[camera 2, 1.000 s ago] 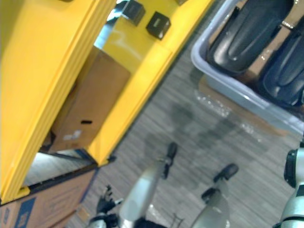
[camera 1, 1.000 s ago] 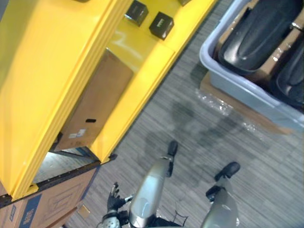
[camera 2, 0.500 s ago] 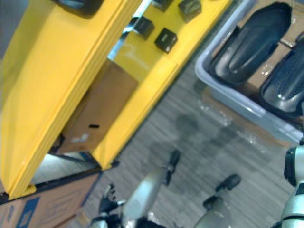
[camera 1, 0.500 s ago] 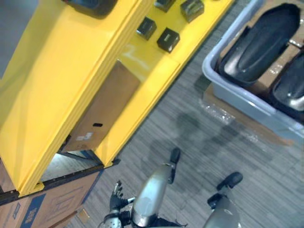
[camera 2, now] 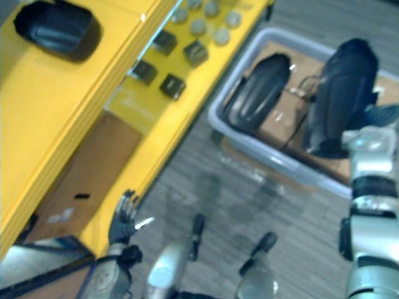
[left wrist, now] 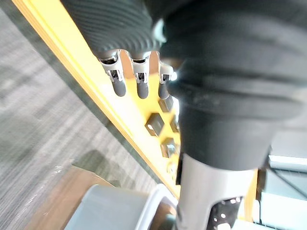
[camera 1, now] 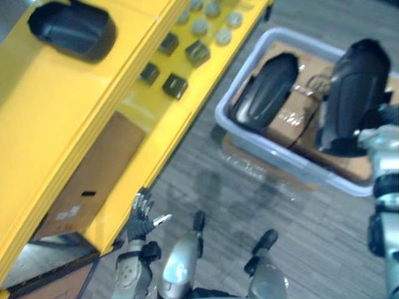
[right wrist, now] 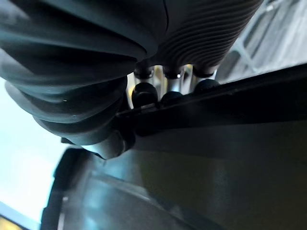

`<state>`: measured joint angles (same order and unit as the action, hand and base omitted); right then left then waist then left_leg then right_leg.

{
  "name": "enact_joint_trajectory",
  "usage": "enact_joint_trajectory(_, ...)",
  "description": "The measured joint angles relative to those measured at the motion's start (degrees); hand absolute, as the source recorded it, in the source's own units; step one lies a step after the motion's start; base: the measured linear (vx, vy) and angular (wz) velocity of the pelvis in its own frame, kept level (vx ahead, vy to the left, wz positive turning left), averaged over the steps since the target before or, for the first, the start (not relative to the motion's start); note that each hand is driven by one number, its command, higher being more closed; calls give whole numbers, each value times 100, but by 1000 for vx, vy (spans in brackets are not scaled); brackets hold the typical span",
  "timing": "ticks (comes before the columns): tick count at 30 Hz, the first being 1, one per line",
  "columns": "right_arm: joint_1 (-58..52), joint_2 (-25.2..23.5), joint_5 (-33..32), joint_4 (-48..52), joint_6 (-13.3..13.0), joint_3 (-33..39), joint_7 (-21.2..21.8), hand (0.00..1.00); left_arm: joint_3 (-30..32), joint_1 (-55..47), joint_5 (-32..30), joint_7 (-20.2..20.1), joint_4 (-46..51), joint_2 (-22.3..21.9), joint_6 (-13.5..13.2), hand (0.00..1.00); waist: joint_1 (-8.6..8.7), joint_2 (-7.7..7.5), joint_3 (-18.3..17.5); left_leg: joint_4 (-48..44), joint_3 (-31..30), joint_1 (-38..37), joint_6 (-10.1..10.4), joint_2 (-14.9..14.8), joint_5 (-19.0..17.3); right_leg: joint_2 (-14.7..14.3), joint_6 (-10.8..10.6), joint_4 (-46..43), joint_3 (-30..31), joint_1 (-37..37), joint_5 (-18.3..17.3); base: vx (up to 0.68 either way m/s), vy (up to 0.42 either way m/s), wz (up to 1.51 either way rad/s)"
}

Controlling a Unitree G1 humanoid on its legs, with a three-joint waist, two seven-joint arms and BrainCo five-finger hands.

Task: Walk over and take plastic housings, then place them on the shelf

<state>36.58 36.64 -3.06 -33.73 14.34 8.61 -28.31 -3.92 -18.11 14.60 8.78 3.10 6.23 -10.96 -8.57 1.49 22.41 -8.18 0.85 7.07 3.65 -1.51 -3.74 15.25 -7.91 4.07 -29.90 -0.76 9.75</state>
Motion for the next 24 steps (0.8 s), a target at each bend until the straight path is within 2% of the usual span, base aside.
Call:
enact_joint_trajectory(2,-700,-503,277,1101,-4,131,-194,100,345,18,9,-10,512,-2,342,0,6,-159,-444,196,114,-194,14,-51,7,-52,-5,49,3,-67,-6,85,-43,-20)
enact_joint_trajectory(5,-1166,-967,643,1976,-40,140,-309,100,509,186,75,-53,992,-1,620,0,79,-226,-743,249,151,-346,25,-49,-1,-45,-5,49,-5,-169,-5,41,-4,-11)
enact_joint_trajectory(7,-1348,-1348,1045,2404,-166,102,-324,100,541,482,138,-138,1252,19,868,0,129,-276,-854,305,167,-507,25,-47,-2,-42,-5,49,-7,-298,-5,-10,8,-3)
enact_joint_trajectory(10,-1386,-1639,1620,2803,-712,-225,-489,100,472,1001,293,-351,1318,44,1266,0,156,-380,-1016,365,294,-623,25,-47,-2,-30,15,50,-4,-319,-23,-63,7,-18)
enact_joint_trajectory(11,-1384,-1642,1708,2882,-818,-295,-539,100,441,1091,300,-349,1309,65,1339,0,160,-399,-1036,364,307,-634,25,-47,-2,-30,21,50,-5,-319,-28,-80,-14,-16)
enact_joint_trajectory(13,-1362,-1643,1991,3124,-1346,-517,-574,100,301,1444,310,-293,1062,256,1561,0,164,-439,-1161,368,431,-703,28,-73,-1,-46,46,50,9,-327,-46,-74,-20,-19)
enact_joint_trajectory(15,-1355,-1644,2207,3244,-1662,-653,-584,100,307,1652,311,-277,757,291,1686,0,239,-448,-1309,368,447,-706,28,-76,-1,-47,46,49,11,-321,-46,-29,-11,-8)
enact_joint_trajectory(18,-1316,-1657,2423,3364,-2307,-912,-674,100,265,2035,424,-276,204,365,1751,0,372,-510,-1523,364,474,-721,29,-83,-2,-53,46,49,29,-321,-43,-16,-4,-3)
enact_joint_trajectory(20,-1298,-1740,2448,3360,-2522,-1041,-691,100,245,2155,798,-343,67,366,1783,0,426,-548,-1597,363,489,-733,29,-85,-2,-53,47,49,40,-323,-41,-27,-4,-5)
enact_joint_trajectory(23,-1286,-1962,2437,3342,-2815,-1352,-706,100,2,2275,1478,-532,-126,400,1965,0,450,-552,-1638,367,565,-802,44,-85,-12,-47,50,48,102,-339,-34,-24,4,-11)
enact_joint_trajectory(24,-1286,-1992,2436,3336,-2860,-1410,-714,100,-70,2281,1531,-531,-159,398,1974,0,456,-550,-1643,367,569,-805,44,-84,-13,-46,50,48,106,-339,-33,-25,7,-8)
